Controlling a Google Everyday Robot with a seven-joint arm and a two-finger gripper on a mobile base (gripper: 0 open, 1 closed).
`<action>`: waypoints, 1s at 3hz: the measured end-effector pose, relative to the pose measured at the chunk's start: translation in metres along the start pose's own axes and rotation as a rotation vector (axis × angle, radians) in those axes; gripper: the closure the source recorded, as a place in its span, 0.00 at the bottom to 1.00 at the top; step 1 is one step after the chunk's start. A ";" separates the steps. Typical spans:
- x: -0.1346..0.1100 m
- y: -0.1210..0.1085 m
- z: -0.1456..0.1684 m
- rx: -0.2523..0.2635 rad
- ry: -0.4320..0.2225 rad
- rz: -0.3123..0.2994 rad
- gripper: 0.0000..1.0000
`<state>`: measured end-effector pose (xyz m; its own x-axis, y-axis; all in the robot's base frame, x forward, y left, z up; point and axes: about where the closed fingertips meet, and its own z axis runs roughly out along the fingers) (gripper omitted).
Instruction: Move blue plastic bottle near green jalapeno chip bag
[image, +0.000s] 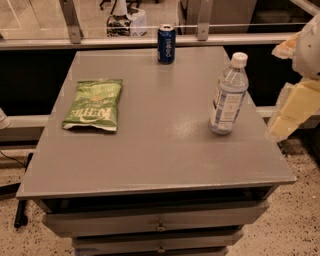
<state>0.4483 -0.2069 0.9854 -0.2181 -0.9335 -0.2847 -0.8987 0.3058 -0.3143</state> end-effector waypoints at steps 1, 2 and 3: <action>-0.005 -0.016 0.017 0.037 -0.125 0.055 0.00; -0.012 -0.033 0.040 0.059 -0.295 0.129 0.00; -0.021 -0.046 0.067 0.047 -0.478 0.219 0.00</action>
Offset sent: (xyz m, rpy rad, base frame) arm 0.0821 0.0146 -0.0340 0.5702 -0.1901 -0.0679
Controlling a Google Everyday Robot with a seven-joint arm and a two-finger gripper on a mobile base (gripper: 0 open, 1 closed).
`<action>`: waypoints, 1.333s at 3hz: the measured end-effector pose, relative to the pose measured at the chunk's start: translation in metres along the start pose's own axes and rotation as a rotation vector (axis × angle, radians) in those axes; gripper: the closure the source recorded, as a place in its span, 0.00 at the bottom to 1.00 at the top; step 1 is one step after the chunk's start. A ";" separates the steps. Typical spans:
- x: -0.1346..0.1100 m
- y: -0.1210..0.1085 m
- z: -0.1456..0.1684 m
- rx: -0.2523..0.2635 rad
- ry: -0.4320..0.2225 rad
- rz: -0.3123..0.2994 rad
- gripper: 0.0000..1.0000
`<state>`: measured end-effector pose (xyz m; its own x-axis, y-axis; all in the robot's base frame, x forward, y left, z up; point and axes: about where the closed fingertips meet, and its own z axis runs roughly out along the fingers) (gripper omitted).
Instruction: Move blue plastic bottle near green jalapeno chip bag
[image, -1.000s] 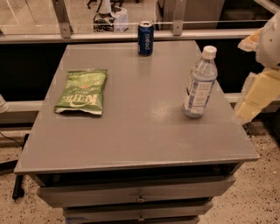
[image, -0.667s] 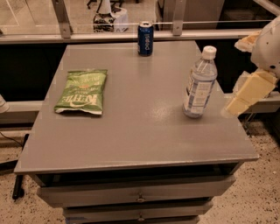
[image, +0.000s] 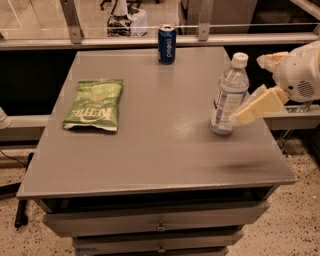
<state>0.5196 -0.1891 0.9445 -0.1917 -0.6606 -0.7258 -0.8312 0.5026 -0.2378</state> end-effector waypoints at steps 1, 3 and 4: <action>0.002 -0.007 0.025 -0.019 -0.161 0.076 0.00; -0.001 -0.018 0.048 -0.036 -0.347 0.149 0.40; -0.020 -0.020 0.054 -0.039 -0.411 0.173 0.64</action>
Offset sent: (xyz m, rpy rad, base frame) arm 0.0498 0.0124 -0.0349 0.4462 -0.0836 0.0070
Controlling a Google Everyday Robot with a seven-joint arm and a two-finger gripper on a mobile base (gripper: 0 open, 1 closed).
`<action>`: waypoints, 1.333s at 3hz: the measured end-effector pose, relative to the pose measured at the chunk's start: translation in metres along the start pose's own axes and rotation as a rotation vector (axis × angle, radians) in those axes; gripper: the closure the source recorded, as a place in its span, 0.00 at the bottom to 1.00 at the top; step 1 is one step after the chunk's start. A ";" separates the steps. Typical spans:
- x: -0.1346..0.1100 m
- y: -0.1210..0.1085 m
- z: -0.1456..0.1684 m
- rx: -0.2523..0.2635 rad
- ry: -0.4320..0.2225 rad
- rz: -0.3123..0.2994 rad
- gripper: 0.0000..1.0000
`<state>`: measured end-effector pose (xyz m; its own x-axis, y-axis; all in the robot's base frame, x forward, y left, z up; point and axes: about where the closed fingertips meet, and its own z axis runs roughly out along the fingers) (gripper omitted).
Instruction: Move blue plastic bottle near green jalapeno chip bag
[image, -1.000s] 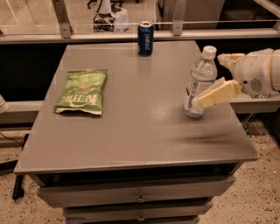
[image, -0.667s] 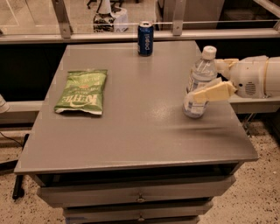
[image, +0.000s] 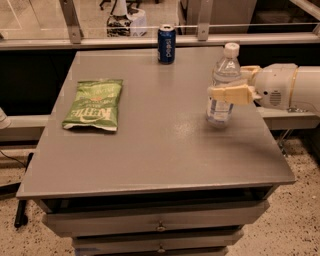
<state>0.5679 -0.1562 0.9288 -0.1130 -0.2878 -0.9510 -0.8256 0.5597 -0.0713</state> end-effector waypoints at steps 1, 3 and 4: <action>-0.029 0.006 0.019 -0.006 -0.080 -0.018 0.87; -0.036 0.011 0.032 -0.020 -0.089 -0.031 1.00; -0.047 0.015 0.074 -0.037 -0.113 -0.024 1.00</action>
Offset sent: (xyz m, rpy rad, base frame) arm 0.0080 0.0234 0.0189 0.0511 -0.0498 0.0148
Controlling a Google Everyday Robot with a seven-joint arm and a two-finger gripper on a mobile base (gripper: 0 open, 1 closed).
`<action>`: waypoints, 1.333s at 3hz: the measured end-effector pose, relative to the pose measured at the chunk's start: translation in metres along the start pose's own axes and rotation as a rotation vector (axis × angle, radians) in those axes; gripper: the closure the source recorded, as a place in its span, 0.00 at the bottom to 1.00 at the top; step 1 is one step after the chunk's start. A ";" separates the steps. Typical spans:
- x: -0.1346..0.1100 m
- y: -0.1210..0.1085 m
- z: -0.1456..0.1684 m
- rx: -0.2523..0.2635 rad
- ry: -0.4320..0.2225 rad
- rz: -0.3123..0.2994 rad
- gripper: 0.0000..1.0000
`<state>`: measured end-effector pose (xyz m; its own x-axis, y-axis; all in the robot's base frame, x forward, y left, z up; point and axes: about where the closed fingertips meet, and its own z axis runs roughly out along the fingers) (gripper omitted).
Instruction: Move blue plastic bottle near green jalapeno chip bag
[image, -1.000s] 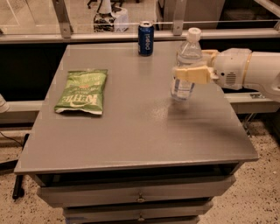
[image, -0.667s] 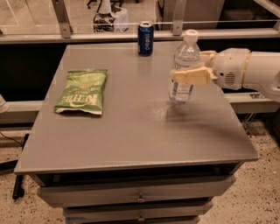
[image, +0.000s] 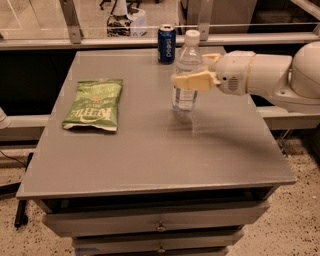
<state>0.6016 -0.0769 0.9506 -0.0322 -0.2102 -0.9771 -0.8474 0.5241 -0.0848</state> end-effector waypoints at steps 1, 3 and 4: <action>-0.003 0.007 0.056 -0.035 -0.016 0.023 1.00; -0.003 0.011 0.128 -0.084 -0.036 0.030 1.00; -0.002 0.015 0.146 -0.098 -0.048 0.036 1.00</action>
Offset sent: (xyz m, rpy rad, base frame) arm 0.0705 0.1247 -0.0258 0.0605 0.0278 0.0825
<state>0.6664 0.0515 0.9232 -0.0397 -0.1514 -0.9877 -0.8942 0.4465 -0.0325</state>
